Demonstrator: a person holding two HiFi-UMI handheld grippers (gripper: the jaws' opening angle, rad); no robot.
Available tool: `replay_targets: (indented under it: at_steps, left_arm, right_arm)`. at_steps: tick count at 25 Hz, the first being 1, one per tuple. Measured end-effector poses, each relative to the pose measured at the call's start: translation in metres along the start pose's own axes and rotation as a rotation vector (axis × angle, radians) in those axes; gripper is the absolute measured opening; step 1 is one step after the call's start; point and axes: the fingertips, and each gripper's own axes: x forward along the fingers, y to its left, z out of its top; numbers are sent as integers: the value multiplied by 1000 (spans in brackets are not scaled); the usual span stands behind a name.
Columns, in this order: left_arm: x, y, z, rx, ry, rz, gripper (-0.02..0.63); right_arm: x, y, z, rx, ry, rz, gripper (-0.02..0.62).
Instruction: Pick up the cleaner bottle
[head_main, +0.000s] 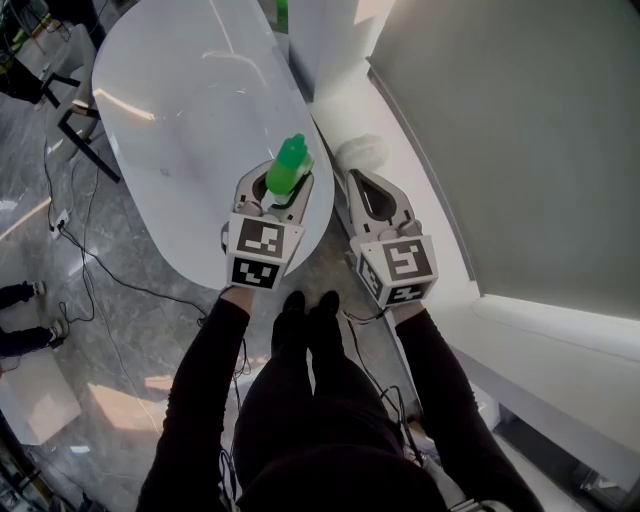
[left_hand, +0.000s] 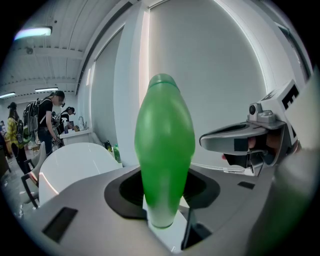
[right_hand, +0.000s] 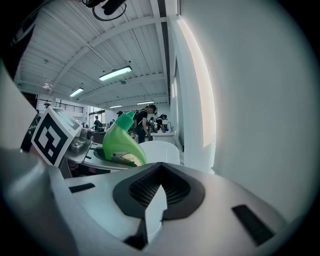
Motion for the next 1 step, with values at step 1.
replay_targets:
  at_steps: [1]
  left_arm:
    - [0,0,0,-1,-1,0,187]
  right_arm:
    - [0,0,0,0,0,0,0]
